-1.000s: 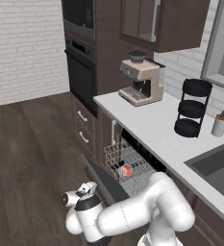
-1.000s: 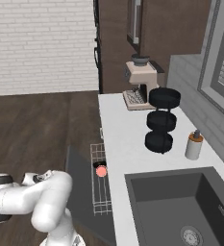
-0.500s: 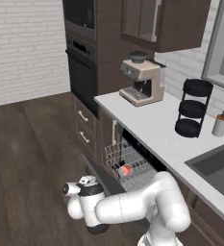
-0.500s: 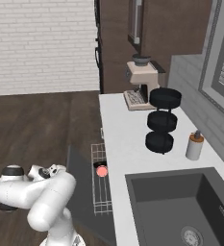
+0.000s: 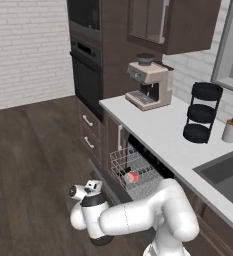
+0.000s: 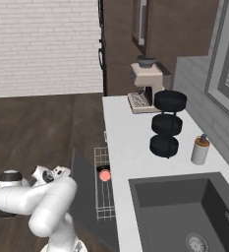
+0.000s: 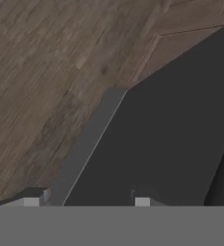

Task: Pick up the cup and bowl from the counter, place them in the dishwasher, and close the dishwasher door.

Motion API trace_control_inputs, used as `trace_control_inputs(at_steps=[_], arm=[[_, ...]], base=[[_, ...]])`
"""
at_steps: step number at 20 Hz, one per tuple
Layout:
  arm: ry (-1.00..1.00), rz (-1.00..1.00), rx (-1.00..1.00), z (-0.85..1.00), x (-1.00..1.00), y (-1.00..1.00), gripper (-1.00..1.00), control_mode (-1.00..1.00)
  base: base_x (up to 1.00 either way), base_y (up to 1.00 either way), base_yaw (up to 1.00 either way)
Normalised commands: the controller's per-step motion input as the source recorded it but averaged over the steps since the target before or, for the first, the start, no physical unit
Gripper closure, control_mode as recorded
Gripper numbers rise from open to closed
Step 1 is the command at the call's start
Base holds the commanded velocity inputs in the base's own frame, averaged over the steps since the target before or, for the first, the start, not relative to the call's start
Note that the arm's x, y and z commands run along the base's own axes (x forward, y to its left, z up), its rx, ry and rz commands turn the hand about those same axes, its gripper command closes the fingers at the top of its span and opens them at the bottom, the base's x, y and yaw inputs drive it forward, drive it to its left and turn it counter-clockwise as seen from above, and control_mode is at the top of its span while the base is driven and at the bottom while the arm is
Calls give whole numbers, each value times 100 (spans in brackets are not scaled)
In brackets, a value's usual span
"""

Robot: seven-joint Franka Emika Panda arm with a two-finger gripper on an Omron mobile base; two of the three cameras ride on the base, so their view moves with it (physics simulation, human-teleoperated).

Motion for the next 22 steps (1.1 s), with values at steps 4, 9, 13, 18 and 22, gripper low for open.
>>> trace_control_inputs(at_steps=[4, 9, 13, 18, 22], arm=[[9, -10, -18, -78, 31, -60, -100, -100], [14, -8, -18, -98, 49, -64, -100, -100], [18, -7, -21, -100, 58, -67, -100, -100], [16, -7, -21, -100, 49, -66, -100, -100], [17, -8, -20, -100, 59, -83, -100, -100]], base=[[0, 0, 0], [0, 0, 0], [0, 0, 0], [0, 0, 0], [0, 0, 0]])
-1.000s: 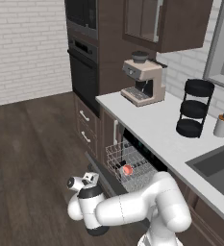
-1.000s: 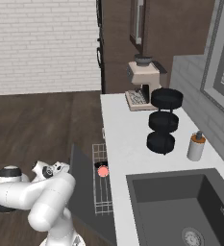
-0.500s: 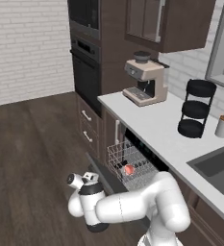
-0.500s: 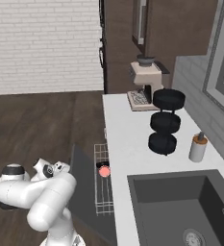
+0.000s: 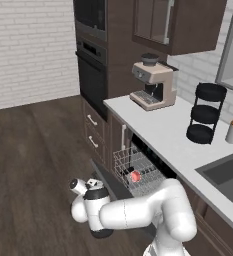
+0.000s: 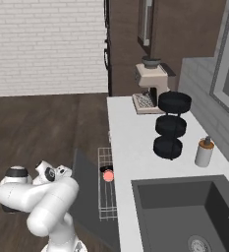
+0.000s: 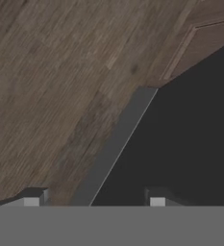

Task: Pick up the cup and bowl from the counter, place them in the dishwasher, and close the dishwasher door.

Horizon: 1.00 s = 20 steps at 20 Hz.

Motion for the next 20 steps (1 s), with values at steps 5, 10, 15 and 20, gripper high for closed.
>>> trace_control_inputs(at_steps=[5, 10, 15, 20], arm=[[15, -9, -23, -100, 56, -66, -100, -100], [14, -10, -24, -100, 61, -66, -100, -100], [14, -11, -23, -100, 57, -84, -100, -100], [14, -12, -22, -92, 57, -98, -100, -100]], base=[[0, 0, 0], [0, 0, 0], [0, 0, 0], [0, 0, 0]])
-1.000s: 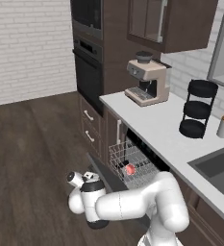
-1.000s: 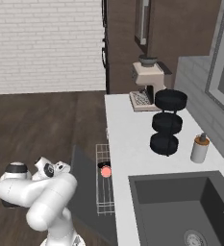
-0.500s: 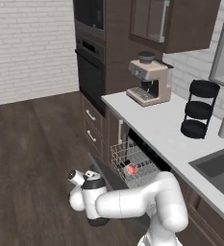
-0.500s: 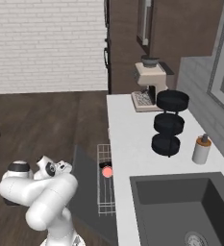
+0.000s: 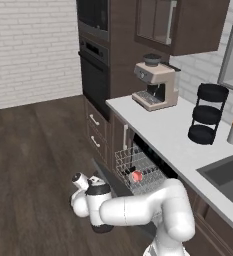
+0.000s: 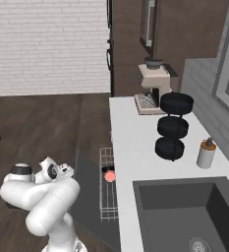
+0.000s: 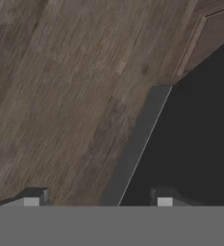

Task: Pick up the cup and bowl from the counter, place them in the dishwasher, and close the dishwasher door.

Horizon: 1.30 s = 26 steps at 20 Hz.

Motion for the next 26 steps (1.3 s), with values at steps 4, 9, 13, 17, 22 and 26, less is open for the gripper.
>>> trace_control_inputs(at_steps=[4, 9, 13, 17, 22, 26], arm=[[14, -12, -20, -84, 56, -100, -100, -100], [14, -12, -18, -86, 53, -100, -100, -100], [15, -12, -18, -91, 52, -100, -100, -100], [14, -13, -19, -87, 49, -100, -100, -100], [8, -11, -32, -65, 20, -100, -100, -100], [0, -8, -64, -48, 0, -100, -100, -100]], base=[[0, 0, 0], [0, 0, 0], [0, 0, 0], [0, 0, 0], [0, 0, 0], [0, 0, 0]])
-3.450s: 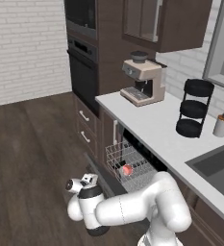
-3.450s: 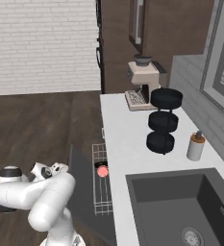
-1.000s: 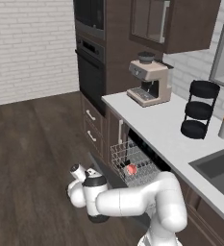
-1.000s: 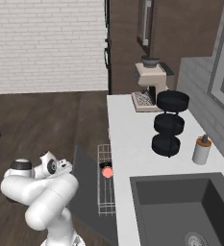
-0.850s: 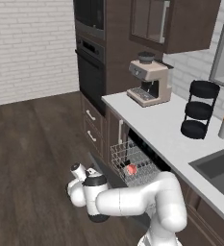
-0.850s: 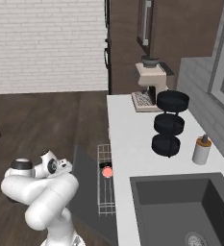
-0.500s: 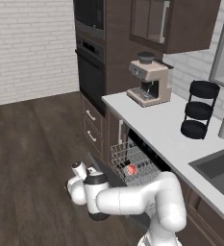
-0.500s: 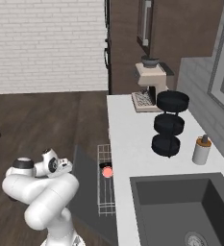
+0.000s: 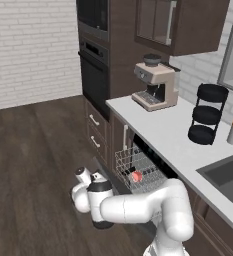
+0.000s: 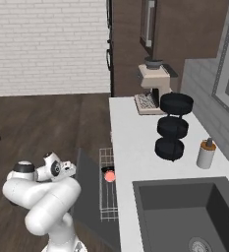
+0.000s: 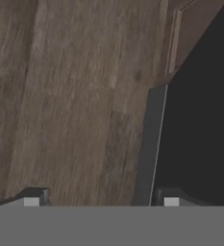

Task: Pick up the cup and bowl from the counter, place them in the dishwasher, and close the dishwasher door.

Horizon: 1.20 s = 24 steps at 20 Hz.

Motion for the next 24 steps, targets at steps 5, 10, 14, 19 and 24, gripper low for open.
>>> trace_control_inputs(at_steps=[5, 10, 14, 19, 24], arm=[[0, -5, -72, -64, 0, -100, -100, -100], [3, 0, -65, -67, 4, -100, -100, -100], [12, 0, -56, -62, 17, -100, -100, -100], [13, 0, -46, -83, 20, -100, -100, -100], [7, 0, -33, -98, 17, -100, -100, -100]], base=[[0, 0, 0], [0, 0, 0], [0, 0, 0], [0, 0, 0], [0, 0, 0]])
